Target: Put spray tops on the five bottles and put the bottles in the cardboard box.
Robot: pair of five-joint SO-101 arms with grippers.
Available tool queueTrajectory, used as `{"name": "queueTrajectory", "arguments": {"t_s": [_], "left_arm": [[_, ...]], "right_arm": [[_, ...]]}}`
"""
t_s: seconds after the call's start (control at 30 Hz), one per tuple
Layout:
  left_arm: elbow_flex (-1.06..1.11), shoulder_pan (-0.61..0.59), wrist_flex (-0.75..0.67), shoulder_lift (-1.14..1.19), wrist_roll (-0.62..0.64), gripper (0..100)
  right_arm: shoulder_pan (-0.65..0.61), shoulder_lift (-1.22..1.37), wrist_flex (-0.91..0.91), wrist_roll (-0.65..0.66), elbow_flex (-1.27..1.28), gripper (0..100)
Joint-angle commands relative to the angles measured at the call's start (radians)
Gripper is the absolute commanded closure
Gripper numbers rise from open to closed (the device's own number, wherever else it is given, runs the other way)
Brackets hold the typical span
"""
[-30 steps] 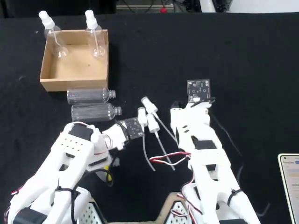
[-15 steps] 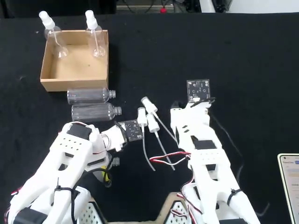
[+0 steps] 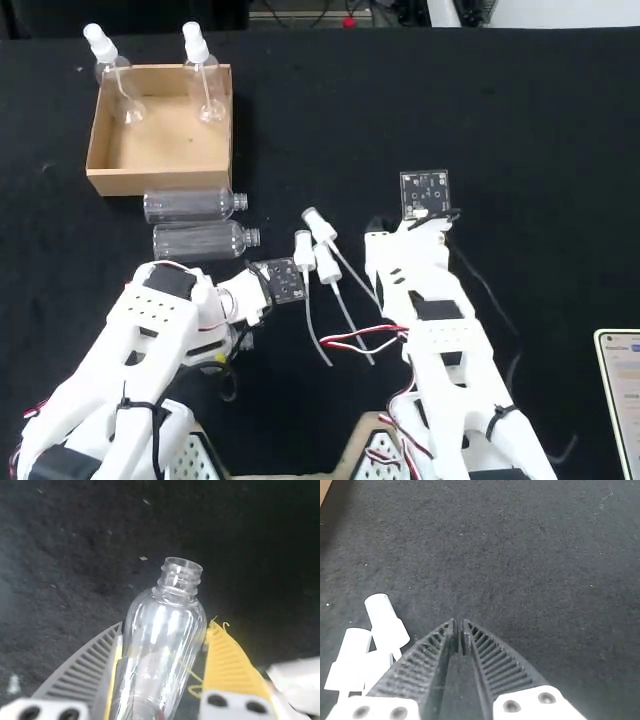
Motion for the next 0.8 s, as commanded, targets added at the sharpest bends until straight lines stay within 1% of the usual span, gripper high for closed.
{"name": "queueTrajectory", "arguments": {"t_s": [0.0, 0.1, 0.2, 0.27, 0.3, 0.4, 0.47, 0.6, 0.67, 0.77], "left_arm": [[-0.182, -0.028, 0.137, -0.023, -0.003, 83], [-0.317, -0.065, 0.218, -0.023, 0.014, 83], [-0.403, -0.097, 0.235, -0.023, 0.124, 83], [-0.433, -0.110, 0.221, -0.023, 0.226, 83], [-0.435, -0.111, 0.192, -0.023, 0.290, 83], [-0.406, -0.113, 0.086, -0.023, 0.543, 83], [-0.389, -0.114, 0.017, -0.023, 0.678, 83], [-0.372, -0.108, -0.092, -0.023, 0.875, 83], [-0.369, -0.108, -0.118, -0.023, 0.971, 83], [-0.357, -0.108, -0.118, -0.023, 1.097, 83]], "right_arm": [[0.011, -0.001, -0.028, 0.005, -0.051, 98.7], [0.011, -0.001, -0.028, 0.005, -0.051, 98.7], [0.009, -0.001, -0.028, 0.005, -0.051, 98.7], [0.009, -0.001, -0.028, 0.005, -0.051, 98.7], [0.009, -0.001, -0.028, 0.005, -0.051, 98.7], [0.009, -0.001, -0.028, 0.002, -0.051, 98.7], [0.009, -0.001, -0.026, -0.002, -0.051, 98.7], [0.009, -0.001, -0.026, -0.002, -0.050, 98.7], [0.009, -0.001, -0.026, -0.002, -0.050, 98.7], [0.008, -0.002, -0.021, -0.002, -0.050, 98.7]]}}
